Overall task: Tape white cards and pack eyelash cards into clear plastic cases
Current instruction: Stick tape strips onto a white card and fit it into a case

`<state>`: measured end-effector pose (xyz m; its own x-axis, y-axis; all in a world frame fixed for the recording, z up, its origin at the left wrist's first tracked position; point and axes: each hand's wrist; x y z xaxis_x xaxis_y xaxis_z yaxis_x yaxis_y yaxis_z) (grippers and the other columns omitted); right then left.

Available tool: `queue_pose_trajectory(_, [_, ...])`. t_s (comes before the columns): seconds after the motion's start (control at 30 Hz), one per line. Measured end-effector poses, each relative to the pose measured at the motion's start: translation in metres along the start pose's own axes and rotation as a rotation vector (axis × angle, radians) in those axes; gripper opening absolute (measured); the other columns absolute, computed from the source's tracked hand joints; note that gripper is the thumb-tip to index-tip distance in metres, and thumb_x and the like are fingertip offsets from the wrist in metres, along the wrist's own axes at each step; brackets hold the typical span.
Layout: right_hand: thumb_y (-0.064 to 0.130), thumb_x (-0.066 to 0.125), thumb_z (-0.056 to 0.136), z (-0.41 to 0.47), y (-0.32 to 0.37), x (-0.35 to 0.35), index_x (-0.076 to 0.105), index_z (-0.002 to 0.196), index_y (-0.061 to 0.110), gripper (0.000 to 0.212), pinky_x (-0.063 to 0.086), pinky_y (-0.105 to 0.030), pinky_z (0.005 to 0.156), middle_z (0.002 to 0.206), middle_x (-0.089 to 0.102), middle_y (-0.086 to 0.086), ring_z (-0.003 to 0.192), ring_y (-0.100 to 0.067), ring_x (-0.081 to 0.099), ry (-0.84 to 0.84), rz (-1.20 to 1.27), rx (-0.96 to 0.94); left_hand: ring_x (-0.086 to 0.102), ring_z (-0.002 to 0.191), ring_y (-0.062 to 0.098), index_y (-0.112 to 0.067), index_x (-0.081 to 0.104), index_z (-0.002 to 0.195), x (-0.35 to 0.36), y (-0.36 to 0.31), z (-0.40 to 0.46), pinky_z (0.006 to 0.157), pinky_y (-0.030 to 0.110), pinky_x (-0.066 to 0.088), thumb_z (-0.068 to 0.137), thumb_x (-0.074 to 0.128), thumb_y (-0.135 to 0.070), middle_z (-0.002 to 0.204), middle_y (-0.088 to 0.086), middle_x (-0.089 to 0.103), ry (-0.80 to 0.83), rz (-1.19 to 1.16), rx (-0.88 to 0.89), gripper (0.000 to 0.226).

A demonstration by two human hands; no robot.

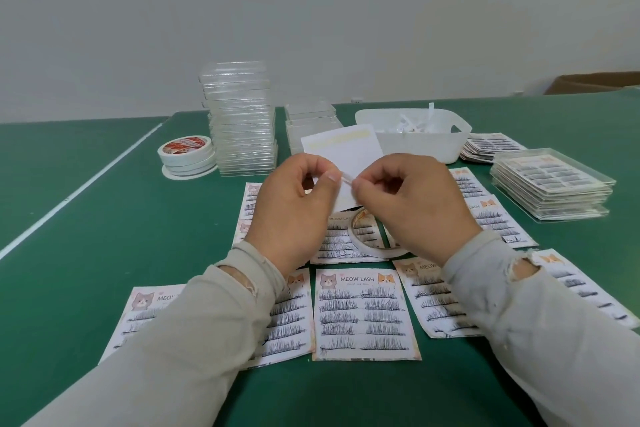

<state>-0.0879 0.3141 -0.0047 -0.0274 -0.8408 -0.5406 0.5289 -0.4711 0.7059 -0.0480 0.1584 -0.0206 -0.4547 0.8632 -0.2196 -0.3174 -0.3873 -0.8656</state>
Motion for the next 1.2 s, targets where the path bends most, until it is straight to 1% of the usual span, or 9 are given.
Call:
queue_pose_trajectory(0.2, [0.014, 0.070, 0.091, 0.007, -0.004, -0.010, 0.075, 0.072, 0.023, 0.023, 0.048, -0.014, 0.059, 0.069, 0.071, 0.011, 0.063, 0.000, 0.061, -0.293, 0.578, 0.191, 0.067, 0.091, 0.017, -0.026, 0.062, 0.083, -0.004, 0.005, 0.005, 0.066, 0.039, 0.063, 0.098, 0.055, -0.001, 0.103, -0.005, 0.067, -0.135, -0.148, -0.161, 0.030])
queue_pose_trajectory(0.27, [0.018, 0.069, 0.093, 0.019, -0.007, -0.022, 0.073, 0.078, 0.024, 0.016, 0.047, -0.015, 0.053, 0.072, 0.072, 0.010, 0.067, -0.003, 0.065, -0.371, 0.675, 0.283, 0.065, 0.093, 0.016, -0.024, 0.060, 0.086, -0.008, 0.005, 0.005, 0.057, 0.033, 0.062, 0.099, 0.055, -0.001, 0.107, -0.007, 0.062, -0.168, -0.242, -0.220, 0.027])
queue_pose_trajectory(0.43, [0.017, 0.068, 0.091, 0.087, -0.018, -0.051, 0.070, 0.071, 0.018, 0.021, 0.050, -0.019, 0.048, 0.065, 0.070, 0.005, 0.065, -0.008, 0.066, -0.307, 0.299, 0.293, 0.061, 0.105, 0.022, -0.025, 0.056, 0.091, -0.009, 0.010, 0.008, 0.055, 0.029, 0.061, 0.102, 0.053, -0.005, 0.115, -0.005, 0.058, -0.181, -0.257, -0.243, 0.023])
queue_pose_trajectory(0.57, [0.013, 0.070, 0.089, 0.138, -0.043, -0.048, 0.075, 0.077, 0.003, 0.016, 0.062, -0.040, 0.079, 0.076, 0.075, -0.009, 0.073, -0.021, 0.067, -0.219, -0.007, 0.338, 0.067, 0.099, 0.018, -0.026, 0.053, 0.095, -0.009, 0.010, 0.008, 0.053, 0.025, 0.059, 0.102, 0.052, -0.004, 0.114, -0.003, 0.062, -0.186, -0.266, -0.247, 0.023])
queue_pose_trajectory(0.67, [0.012, 0.073, 0.087, 0.163, -0.061, -0.042, 0.074, 0.085, 0.000, 0.011, 0.062, -0.043, 0.083, 0.086, 0.076, -0.014, 0.075, -0.025, 0.070, -0.193, -0.146, 0.407, 0.071, 0.093, 0.018, -0.026, 0.052, 0.098, -0.011, 0.010, 0.009, 0.054, 0.022, 0.058, 0.103, 0.051, -0.005, 0.113, 0.002, 0.066, -0.198, -0.267, -0.263, 0.021])
queue_pose_trajectory(0.87, [0.007, 0.063, 0.092, 0.160, -0.061, -0.047, 0.072, 0.080, 0.015, 0.018, 0.062, -0.039, 0.082, 0.076, 0.074, -0.002, 0.078, -0.016, 0.074, -0.243, -0.048, 0.373, 0.074, 0.081, 0.027, -0.026, 0.054, 0.098, -0.015, 0.006, 0.009, 0.056, 0.023, 0.056, 0.103, 0.043, -0.003, 0.108, 0.000, 0.067, -0.217, -0.215, -0.319, 0.026])
queue_pose_trajectory(0.97, [0.004, 0.060, 0.092, 0.121, -0.033, -0.044, 0.070, 0.078, 0.019, 0.023, 0.062, -0.037, 0.073, 0.069, 0.072, 0.000, 0.071, -0.016, 0.070, -0.328, 0.229, 0.318, 0.071, 0.057, 0.014, -0.020, 0.057, 0.098, -0.015, -0.004, 0.010, 0.060, 0.031, 0.058, 0.102, 0.042, 0.000, 0.106, -0.001, 0.067, -0.176, -0.357, -0.431, 0.025])
queue_pose_trajectory(1.13, [0.006, 0.052, 0.096, 0.026, 0.019, 0.002, 0.076, 0.088, 0.006, 0.024, 0.059, -0.029, 0.059, 0.084, 0.074, -0.010, 0.063, -0.015, 0.068, 0.313, 0.778, 0.501, 0.064, 0.050, 0.011, -0.004, 0.055, 0.105, -0.008, -0.025, 0.005, 0.041, 0.020, 0.049, 0.101, 0.045, 0.005, 0.080, 0.013, 0.072, 0.100, -0.866, -0.675, 0.014])
queue_pose_trajectory(1.2, [0.006, 0.054, 0.095, 0.013, 0.028, 0.010, 0.072, 0.085, 0.004, 0.021, 0.054, -0.026, 0.049, 0.084, 0.058, -0.014, 0.055, -0.014, 0.057, 0.402, 1.074, 0.646, 0.067, 0.054, 0.011, 0.002, 0.055, 0.116, -0.004, -0.032, 0.003, 0.039, 0.016, 0.048, 0.100, 0.046, 0.005, 0.073, 0.012, 0.072, 0.187, -0.974, -0.723, 0.018])
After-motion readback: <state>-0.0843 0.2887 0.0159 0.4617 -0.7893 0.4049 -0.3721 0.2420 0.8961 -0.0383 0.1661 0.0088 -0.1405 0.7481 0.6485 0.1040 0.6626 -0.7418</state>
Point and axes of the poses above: each hand's wrist, its own z-axis towards the middle knuckle, its own x-axis out of the palm, y = z × x
